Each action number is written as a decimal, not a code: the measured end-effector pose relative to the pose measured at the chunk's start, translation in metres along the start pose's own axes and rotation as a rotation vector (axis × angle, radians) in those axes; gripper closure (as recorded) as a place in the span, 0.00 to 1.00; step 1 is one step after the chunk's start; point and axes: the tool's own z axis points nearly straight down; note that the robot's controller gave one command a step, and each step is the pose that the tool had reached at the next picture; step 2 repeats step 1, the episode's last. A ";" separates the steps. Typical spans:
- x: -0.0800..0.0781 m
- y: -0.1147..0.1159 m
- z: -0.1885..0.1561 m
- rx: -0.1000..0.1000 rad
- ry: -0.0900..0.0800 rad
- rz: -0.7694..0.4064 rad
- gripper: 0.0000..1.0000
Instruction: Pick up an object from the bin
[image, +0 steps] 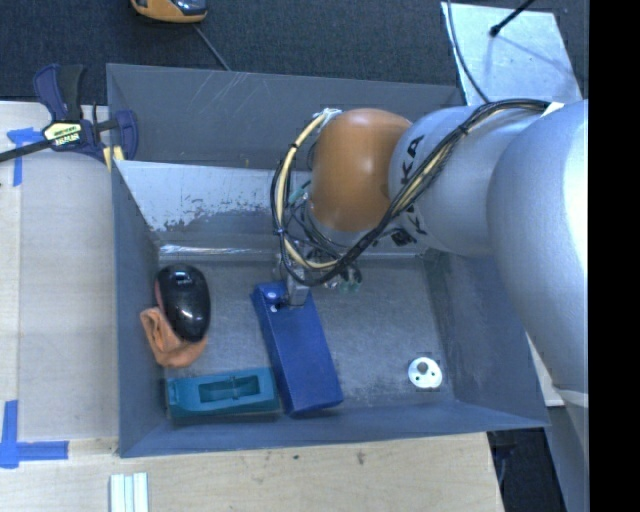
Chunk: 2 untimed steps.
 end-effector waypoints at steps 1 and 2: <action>0.000 0.000 0.000 0.000 0.000 0.001 1.00; 0.000 0.000 0.000 0.000 0.000 0.001 1.00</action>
Offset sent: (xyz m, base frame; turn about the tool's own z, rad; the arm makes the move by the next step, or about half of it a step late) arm -0.0655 -0.0073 0.1154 -0.0603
